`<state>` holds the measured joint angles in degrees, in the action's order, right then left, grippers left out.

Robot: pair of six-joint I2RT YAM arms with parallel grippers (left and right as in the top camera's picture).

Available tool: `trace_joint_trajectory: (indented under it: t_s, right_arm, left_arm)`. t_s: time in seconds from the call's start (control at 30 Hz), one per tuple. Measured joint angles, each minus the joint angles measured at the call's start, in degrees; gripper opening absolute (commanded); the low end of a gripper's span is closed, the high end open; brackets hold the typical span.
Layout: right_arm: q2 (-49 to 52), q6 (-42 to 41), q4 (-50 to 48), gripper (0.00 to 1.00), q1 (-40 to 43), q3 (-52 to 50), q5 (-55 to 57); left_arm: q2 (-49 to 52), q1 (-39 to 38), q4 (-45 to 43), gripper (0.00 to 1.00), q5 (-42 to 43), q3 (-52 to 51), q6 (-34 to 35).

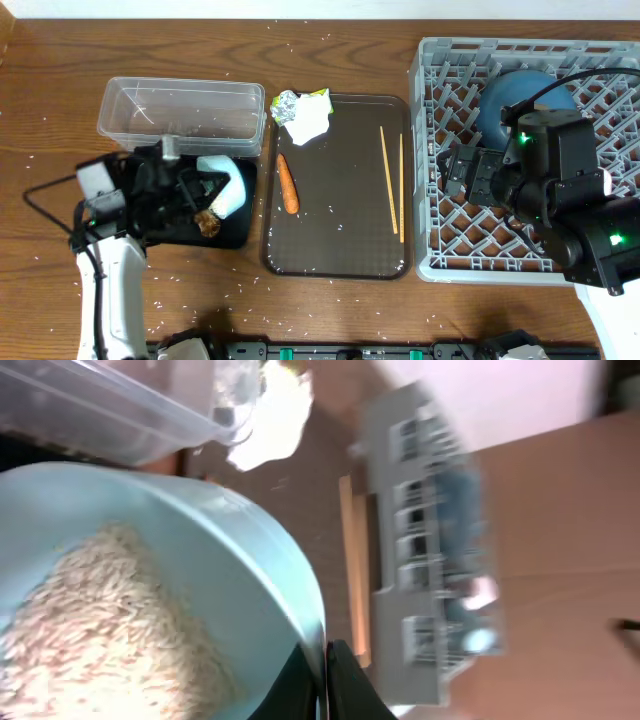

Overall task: Sort waste into correct bins and load items into the dishwasher rack
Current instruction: 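Tilt the held white bowl over the black tray to pour out rice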

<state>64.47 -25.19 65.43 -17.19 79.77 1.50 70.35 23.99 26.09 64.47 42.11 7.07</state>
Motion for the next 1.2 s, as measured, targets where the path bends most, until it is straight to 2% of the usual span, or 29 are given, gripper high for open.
trace_joint_trajectory:
  t_s: [0.17,0.33,0.6,1.2]
  right_arm:
    - [0.00,0.00,0.02,0.98,0.00,0.00,0.02]
    - [0.00,0.00,0.00,0.98,0.00,0.00,0.02]
    - [0.00,0.00,-0.04,0.98,0.00,0.00,0.02]
    - [0.00,0.00,-0.07,0.98,0.00,0.00,0.02]
  left_arm:
    - [1.20,7.96,-0.96,0.06,13.84,-2.67,-3.19]
    - [1.88,13.77,-1.09,0.06,20.76,-4.79,-6.75]
    - [3.28,15.67,-1.05,0.07,22.91,-9.73,-10.62]
    - [3.28,15.67,-4.00,0.06,23.93,-9.99,-12.70]
